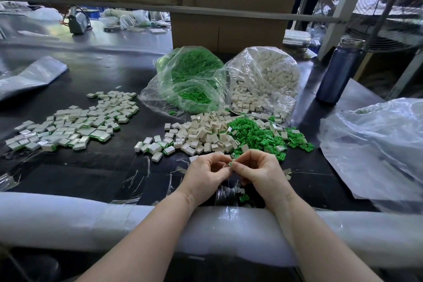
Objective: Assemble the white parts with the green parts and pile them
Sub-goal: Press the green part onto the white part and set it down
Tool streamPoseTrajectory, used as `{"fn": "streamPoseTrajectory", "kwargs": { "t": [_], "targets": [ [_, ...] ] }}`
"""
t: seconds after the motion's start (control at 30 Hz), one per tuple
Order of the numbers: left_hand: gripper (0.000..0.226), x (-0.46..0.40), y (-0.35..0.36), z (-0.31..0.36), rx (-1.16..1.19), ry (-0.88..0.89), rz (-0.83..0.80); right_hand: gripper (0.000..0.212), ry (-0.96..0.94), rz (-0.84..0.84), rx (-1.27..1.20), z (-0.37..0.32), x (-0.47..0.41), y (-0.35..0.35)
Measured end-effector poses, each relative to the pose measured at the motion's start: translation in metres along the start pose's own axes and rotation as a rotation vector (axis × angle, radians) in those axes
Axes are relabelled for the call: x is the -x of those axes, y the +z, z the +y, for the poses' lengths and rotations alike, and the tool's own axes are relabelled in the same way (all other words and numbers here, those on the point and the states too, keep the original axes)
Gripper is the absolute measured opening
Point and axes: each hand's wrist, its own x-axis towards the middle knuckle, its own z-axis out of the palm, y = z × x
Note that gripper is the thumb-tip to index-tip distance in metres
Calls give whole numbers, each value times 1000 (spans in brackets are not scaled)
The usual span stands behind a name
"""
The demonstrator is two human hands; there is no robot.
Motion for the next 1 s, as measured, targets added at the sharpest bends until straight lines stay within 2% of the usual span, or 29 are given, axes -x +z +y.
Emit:
{"fn": "streamPoseTrajectory", "kwargs": {
  "t": [0.27, 0.33, 0.53, 0.7, 1.0],
  "targets": [
    [16, 0, -2, 3, 60, -12, 31, 10, 3, -38, -89, -1, 0, -1],
    [13, -1, -1, 4, 49, -2, 41, 4, 6, -41, -75, -1, 0, 0],
    [10, 1, -1, 6, 2, 37, -12, 16, 35, -204, 78, -2, -1, 5],
    [20, 3, -1, 7, -25, 61, -56, 10, 50, -210, -39, 1, -1, 0],
    [14, 4, -1, 7, -92, 78, -80, 20, 86, -203, -36, 3, -2, -2]
  ]
}}
